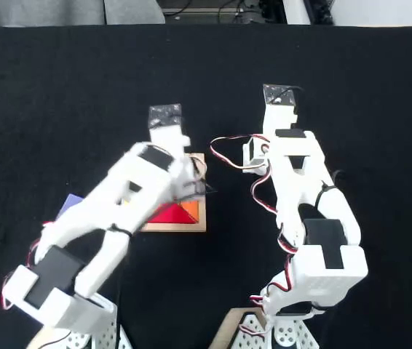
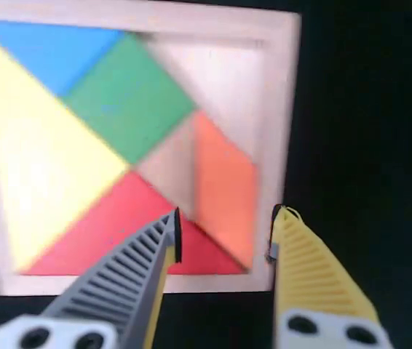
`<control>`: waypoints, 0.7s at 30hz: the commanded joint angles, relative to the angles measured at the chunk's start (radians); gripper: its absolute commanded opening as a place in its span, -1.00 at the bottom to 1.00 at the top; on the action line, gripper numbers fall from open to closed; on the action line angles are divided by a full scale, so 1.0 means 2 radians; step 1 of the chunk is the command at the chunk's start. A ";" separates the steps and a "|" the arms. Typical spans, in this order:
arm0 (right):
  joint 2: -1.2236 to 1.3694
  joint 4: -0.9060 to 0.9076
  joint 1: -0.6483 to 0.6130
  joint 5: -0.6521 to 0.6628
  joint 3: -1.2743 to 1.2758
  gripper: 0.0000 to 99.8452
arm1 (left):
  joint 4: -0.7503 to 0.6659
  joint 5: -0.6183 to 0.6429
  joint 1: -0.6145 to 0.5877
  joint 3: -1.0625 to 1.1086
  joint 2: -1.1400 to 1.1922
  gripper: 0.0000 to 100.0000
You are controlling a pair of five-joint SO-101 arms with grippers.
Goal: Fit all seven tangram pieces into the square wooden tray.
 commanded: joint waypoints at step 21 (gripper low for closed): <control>-0.030 -0.002 0.004 -0.003 -0.040 -0.98 | 0.196 -0.908 -0.411 -0.115 -0.030 -0.56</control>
